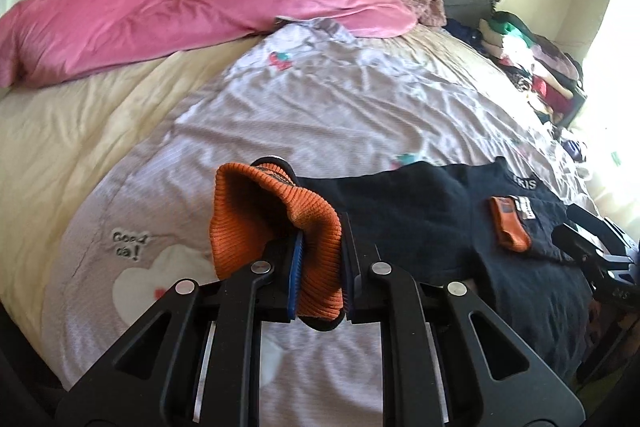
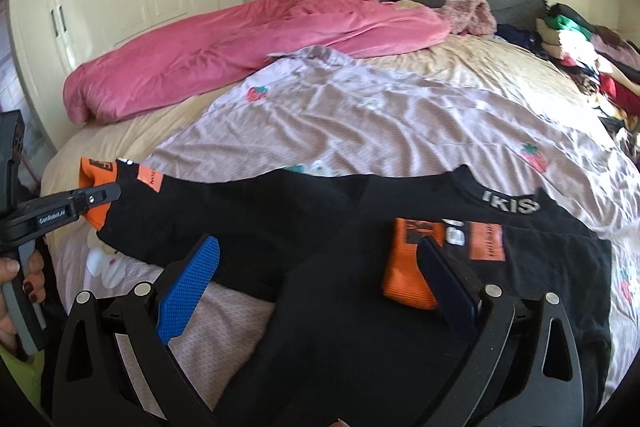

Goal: Fold small clothes
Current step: 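Lift the second sleeve with the left gripper and carry it across the shirt body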

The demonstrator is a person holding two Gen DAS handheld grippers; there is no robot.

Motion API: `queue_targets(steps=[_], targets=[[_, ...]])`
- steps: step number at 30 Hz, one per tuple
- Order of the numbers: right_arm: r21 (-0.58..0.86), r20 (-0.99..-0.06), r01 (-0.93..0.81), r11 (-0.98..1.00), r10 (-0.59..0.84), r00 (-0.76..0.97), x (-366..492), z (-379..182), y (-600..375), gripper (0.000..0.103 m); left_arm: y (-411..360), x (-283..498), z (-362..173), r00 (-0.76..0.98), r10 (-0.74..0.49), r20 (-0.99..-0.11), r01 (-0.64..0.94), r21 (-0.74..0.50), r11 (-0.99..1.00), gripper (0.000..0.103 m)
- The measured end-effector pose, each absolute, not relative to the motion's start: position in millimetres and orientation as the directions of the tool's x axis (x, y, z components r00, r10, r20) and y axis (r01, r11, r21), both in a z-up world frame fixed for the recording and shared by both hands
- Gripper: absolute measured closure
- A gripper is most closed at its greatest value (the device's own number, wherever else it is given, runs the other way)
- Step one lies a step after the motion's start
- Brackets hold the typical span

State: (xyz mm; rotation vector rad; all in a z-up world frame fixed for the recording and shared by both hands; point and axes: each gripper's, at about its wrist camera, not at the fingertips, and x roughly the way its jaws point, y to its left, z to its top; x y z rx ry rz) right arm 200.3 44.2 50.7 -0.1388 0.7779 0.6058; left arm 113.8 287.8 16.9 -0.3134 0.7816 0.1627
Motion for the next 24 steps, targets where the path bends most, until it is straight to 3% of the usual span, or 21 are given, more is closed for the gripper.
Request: queue_targets(steps=[24], targets=[[0.142,-0.651,-0.459,0.877,0.432,0.624,203,66,-61,0.004,178,146,35,0.692,-0.100,-0.715,-0.108,-0.240,0.965,0.097]])
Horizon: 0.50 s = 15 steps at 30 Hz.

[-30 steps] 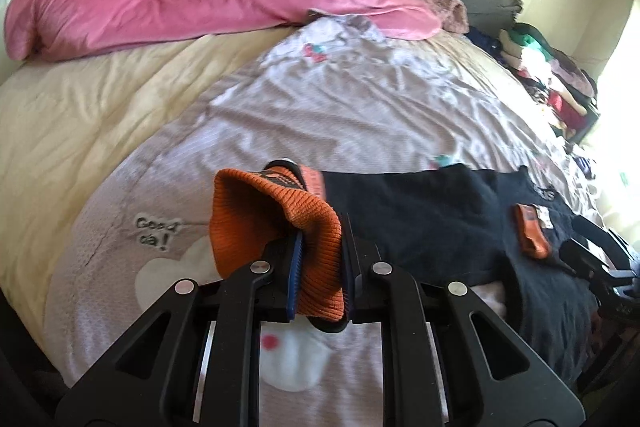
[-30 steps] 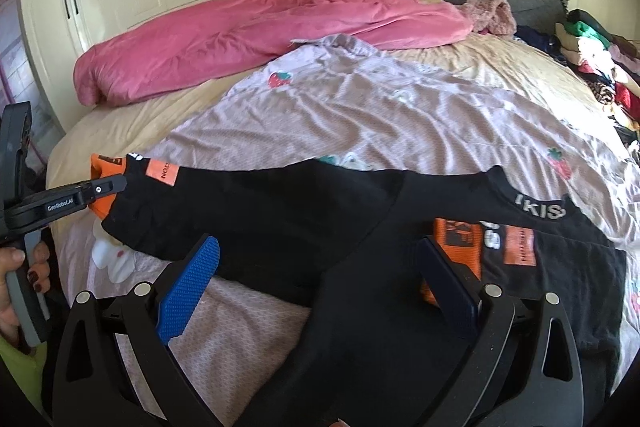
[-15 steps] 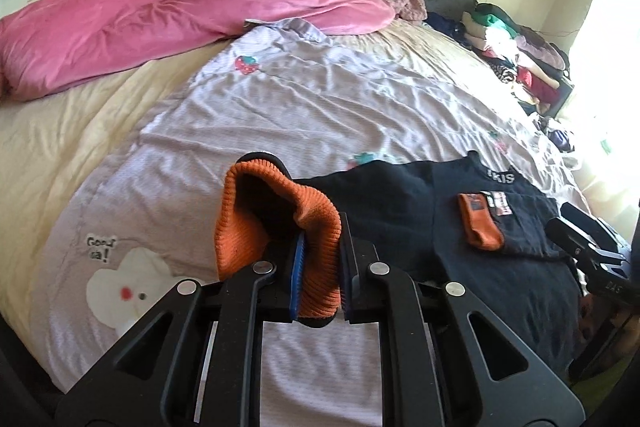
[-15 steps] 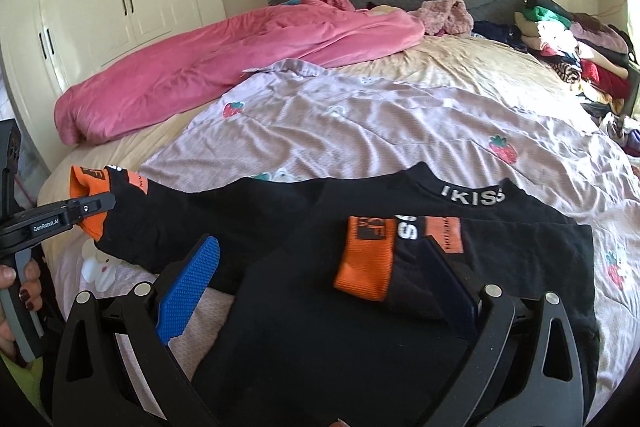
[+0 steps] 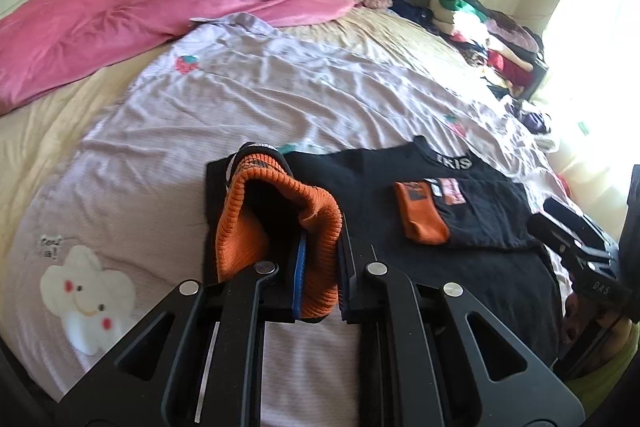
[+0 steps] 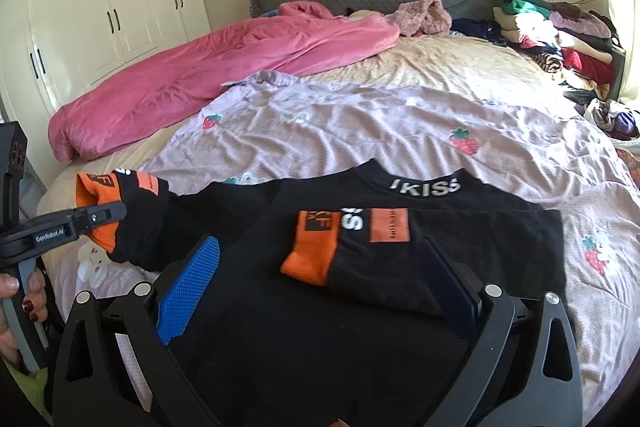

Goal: Fold small clothes
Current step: 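Lift the second sleeve with the left gripper and carry it across the shirt body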

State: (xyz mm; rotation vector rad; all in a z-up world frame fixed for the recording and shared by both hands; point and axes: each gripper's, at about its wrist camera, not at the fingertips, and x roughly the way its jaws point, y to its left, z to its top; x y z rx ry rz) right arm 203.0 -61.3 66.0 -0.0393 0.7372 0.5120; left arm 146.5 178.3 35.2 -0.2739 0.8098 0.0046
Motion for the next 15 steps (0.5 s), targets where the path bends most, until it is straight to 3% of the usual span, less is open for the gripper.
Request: queue_targets(steps=[15], targets=[[0.189,-0.655,-0.351,0.917,0.384,0.651,216,53,-131,0.004,99,185,7,0.622,-0.209,-0.755,0.022,-0.249,0.968,0.097]])
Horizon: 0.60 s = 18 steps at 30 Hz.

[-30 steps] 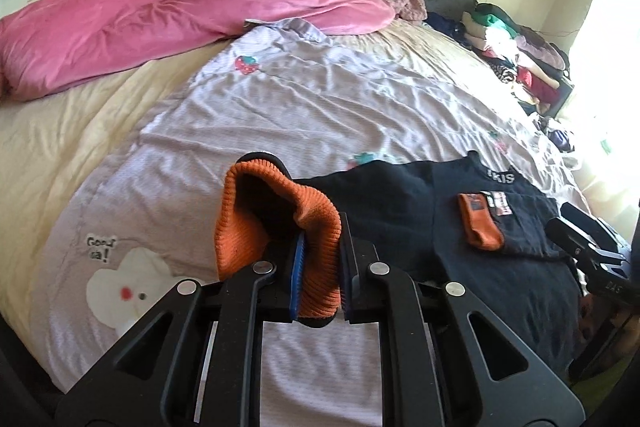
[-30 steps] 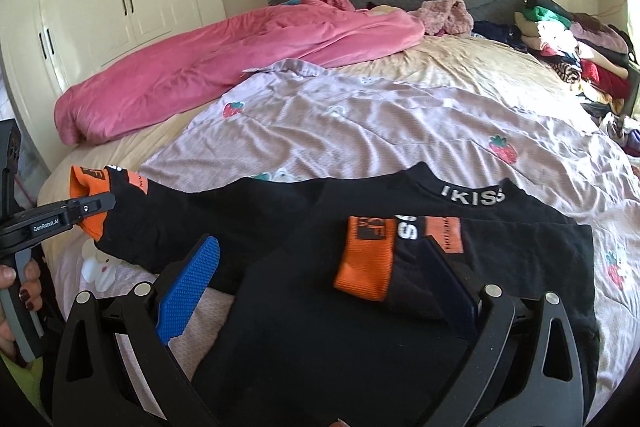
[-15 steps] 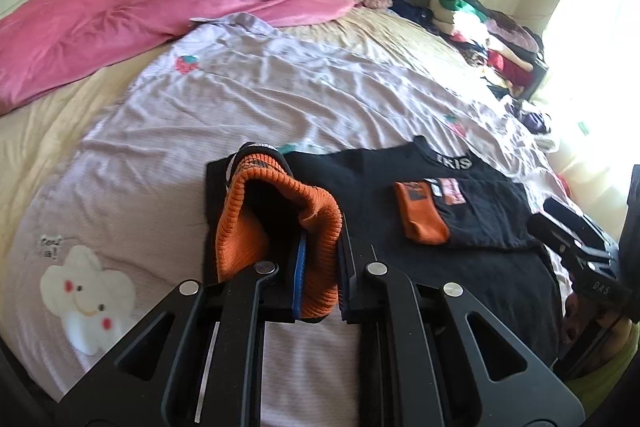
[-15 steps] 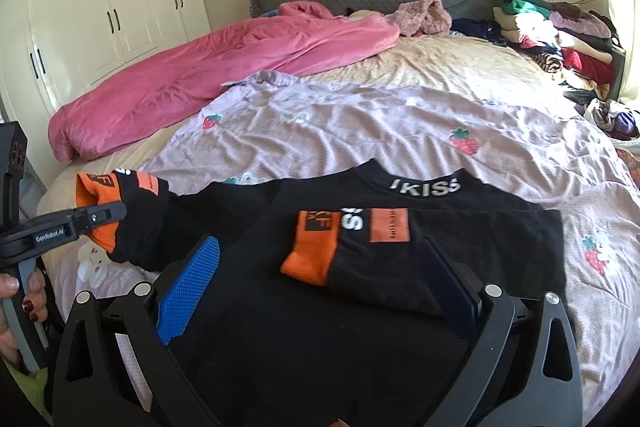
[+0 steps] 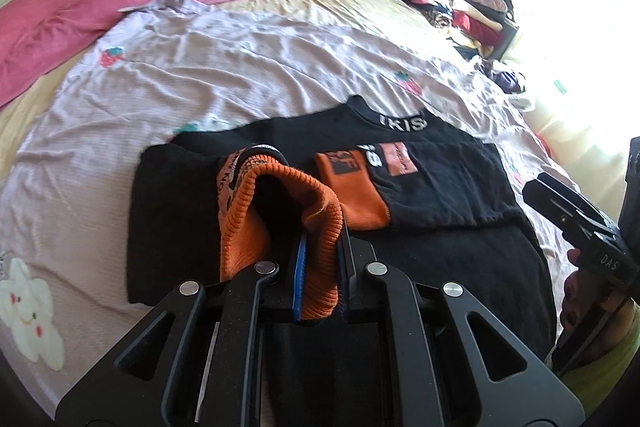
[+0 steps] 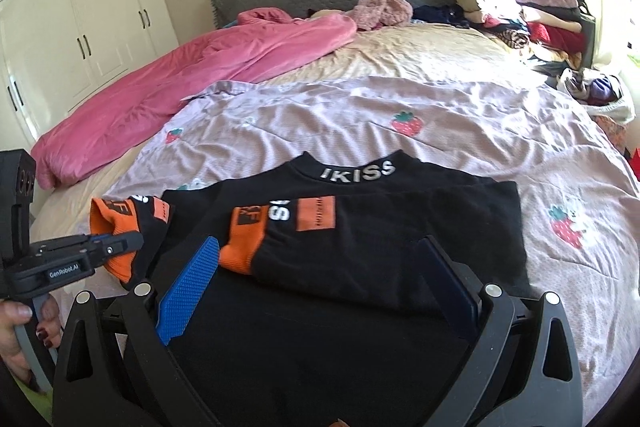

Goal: Fold small clothes
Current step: 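Lift the second sleeve with the left gripper and carry it across the shirt body, then lower the cuff onto the folded sleeve and open the left gripper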

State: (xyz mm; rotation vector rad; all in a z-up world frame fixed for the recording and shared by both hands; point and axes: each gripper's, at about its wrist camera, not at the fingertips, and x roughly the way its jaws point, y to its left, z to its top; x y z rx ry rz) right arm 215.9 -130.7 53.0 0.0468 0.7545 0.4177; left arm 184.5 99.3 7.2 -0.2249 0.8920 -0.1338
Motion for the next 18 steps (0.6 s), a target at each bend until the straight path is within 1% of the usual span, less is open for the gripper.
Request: queue_targets(steps=[3,5,7,8,12,13,14,16,18], targets=[[0.196,-0.655,-0.338,0.921,0.379,0.653,216,51,-140,0.004,90,189,0,0.607,-0.225,-0.762,0.036,-0.256,0.966,0.097],[0.198,-0.655,-0.332,0.922,0.376,0.655,215,50,-144,0.004,84,191,-3,0.595,-0.243,-0.766,0.049,-0.268,0.962,0.094],[0.204,-0.656,-0.328,0.922,0.377,0.653,214,49,-149,0.004,80,193,-6,0.584,-0.285,-0.760,0.068,-0.304,0.950,0.093],[0.204,-0.657,-0.326,0.923,0.375,0.654,213,49,-150,0.004,79,193,-7,0.580,-0.304,-0.755,0.079,-0.319,0.944,0.088],[0.206,-0.670,-0.316,0.926,0.369,0.644,214,41,-151,0.004,74,188,-1,0.587,-0.320,-0.743,0.113,-0.316,0.942,0.077],[0.207,-0.673,-0.317,0.925,0.370,0.640,215,40,-149,0.004,76,186,2,0.595,-0.317,-0.739,0.112,-0.314,0.943,0.070],[0.209,-0.676,-0.320,0.924,0.373,0.635,215,38,-147,0.004,78,184,6,0.602,-0.319,-0.732,0.113,-0.317,0.942,0.068],[0.210,-0.681,-0.334,0.919,0.383,0.625,214,36,-140,0.004,87,180,12,0.620,-0.321,-0.716,0.107,-0.328,0.938,0.067],[0.209,-0.684,-0.355,0.911,0.396,0.613,210,34,-132,0.004,98,177,17,0.644,-0.290,-0.708,0.079,-0.316,0.945,0.067]])
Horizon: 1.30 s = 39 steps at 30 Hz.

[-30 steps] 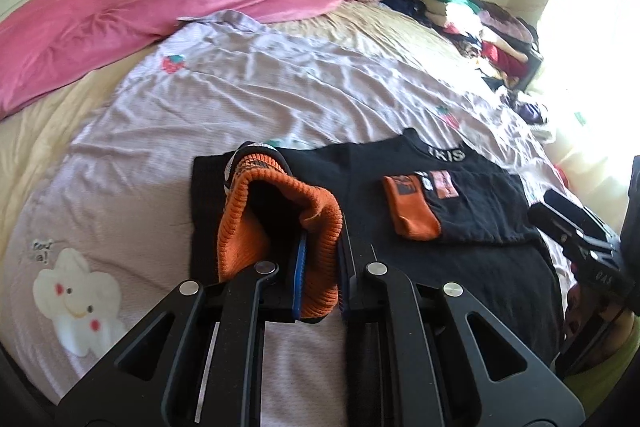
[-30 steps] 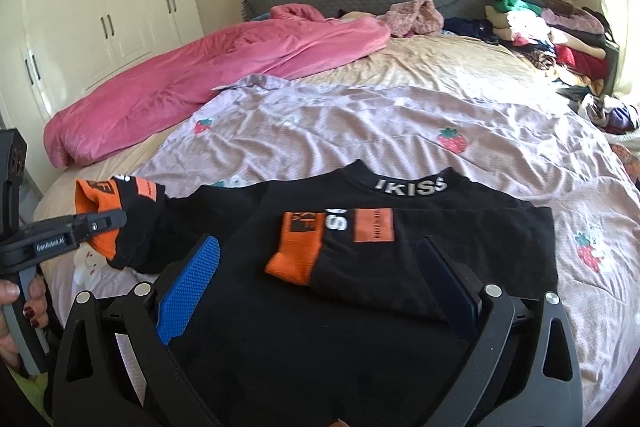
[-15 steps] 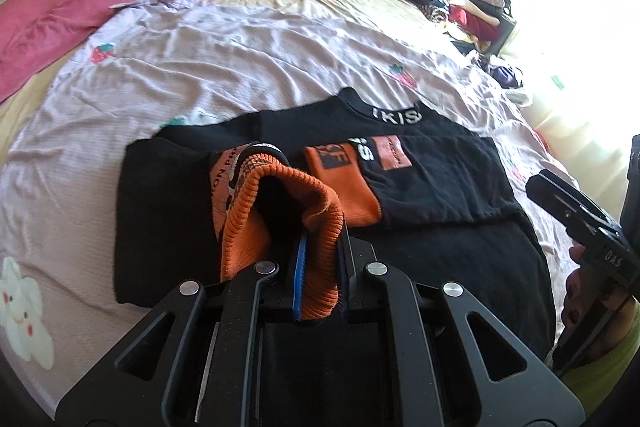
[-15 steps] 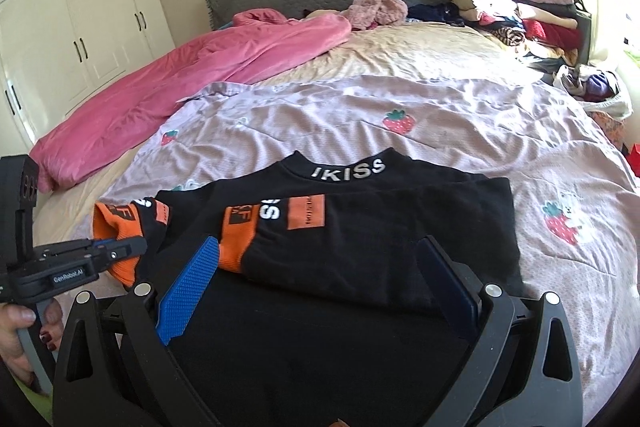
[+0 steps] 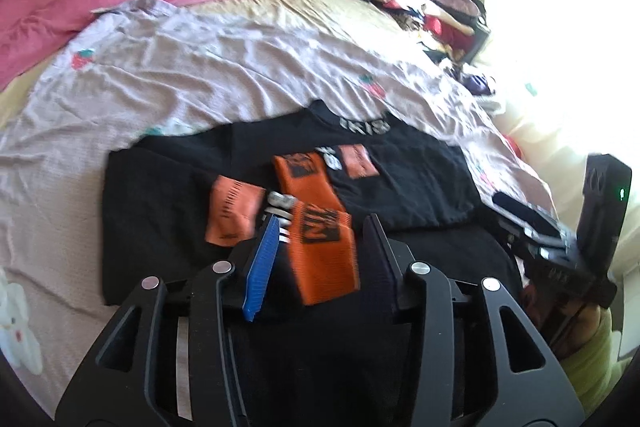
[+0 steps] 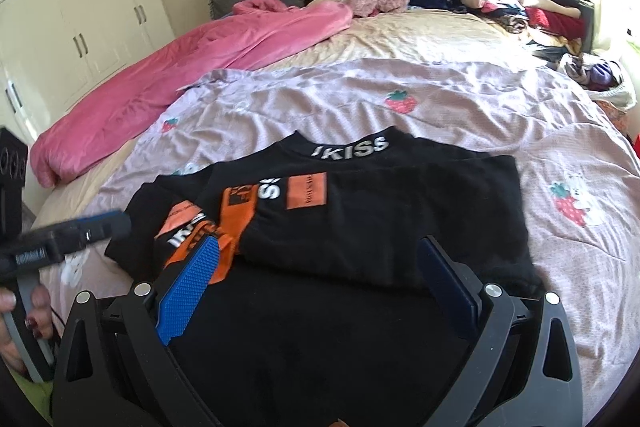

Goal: Fold small clothes
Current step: 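Lower the cuff onto the folded sleeve and open the left gripper, then close the right gripper on the orange cuff at the shirt's side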

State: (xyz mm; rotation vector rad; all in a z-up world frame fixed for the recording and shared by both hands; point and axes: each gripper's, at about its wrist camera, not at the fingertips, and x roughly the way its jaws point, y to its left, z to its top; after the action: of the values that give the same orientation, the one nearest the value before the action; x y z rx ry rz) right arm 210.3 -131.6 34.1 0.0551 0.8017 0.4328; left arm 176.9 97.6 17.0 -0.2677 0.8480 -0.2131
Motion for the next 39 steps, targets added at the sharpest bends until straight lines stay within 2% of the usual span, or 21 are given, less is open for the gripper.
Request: queue_targets(steps=[3,5,7,12,14,20,28,29,33,34,35,37,39], targets=[[0.220,-0.695,-0.397,0.891,0.429,0.578,204,30,-114,0.004,113,177,18,0.657,-0.215,-0.722,0.021,-0.268,0.963,0.066],[0.223,-0.703,-0.432,0.874,0.451,0.550,200,26,-98,0.004,122,179,16,0.659,-0.168,-0.733,-0.014,-0.235,0.972,0.059],[0.233,-0.711,-0.458,0.858,0.472,0.522,198,22,-84,0.004,131,180,12,0.656,-0.143,-0.741,-0.038,-0.222,0.974,0.058],[0.273,-0.733,-0.500,0.822,0.514,0.445,198,10,-49,0.004,146,180,5,0.655,-0.128,-0.745,-0.060,-0.220,0.974,0.050],[0.274,-0.750,-0.503,0.820,0.510,0.422,200,5,-37,0.004,149,178,4,0.658,-0.123,-0.743,-0.066,-0.219,0.973,0.043],[0.288,-0.780,-0.493,0.821,0.500,0.375,209,-11,-18,0.004,158,176,2,0.669,-0.108,-0.735,-0.076,-0.212,0.974,0.033],[0.324,-0.795,-0.446,0.835,0.496,0.350,225,-31,-4,0.008,170,174,-4,0.670,-0.119,-0.733,-0.077,-0.229,0.970,0.031],[0.321,-0.805,-0.428,0.845,0.482,0.347,228,-35,-3,0.023,172,174,-4,0.670,-0.121,-0.732,-0.078,-0.232,0.970,0.031],[0.346,-0.807,-0.421,0.839,0.495,0.322,229,-43,6,0.055,177,174,-8,0.667,-0.112,-0.737,-0.087,-0.227,0.970,0.031],[0.355,-0.798,-0.440,0.825,0.512,0.317,227,-41,9,0.071,179,173,-8,0.667,-0.108,-0.737,-0.090,-0.224,0.970,0.031],[0.360,-0.790,-0.455,0.814,0.526,0.316,226,-39,11,0.081,181,172,-8,0.668,-0.105,-0.737,-0.095,-0.225,0.970,0.031],[0.344,-0.775,-0.491,0.801,0.537,0.333,222,-31,15,0.092,184,172,-8,0.670,-0.106,-0.735,-0.102,-0.233,0.967,0.031],[0.318,-0.758,-0.529,0.787,0.546,0.357,219,-18,15,0.094,186,171,-6,0.673,-0.100,-0.733,-0.111,-0.234,0.966,0.031]])
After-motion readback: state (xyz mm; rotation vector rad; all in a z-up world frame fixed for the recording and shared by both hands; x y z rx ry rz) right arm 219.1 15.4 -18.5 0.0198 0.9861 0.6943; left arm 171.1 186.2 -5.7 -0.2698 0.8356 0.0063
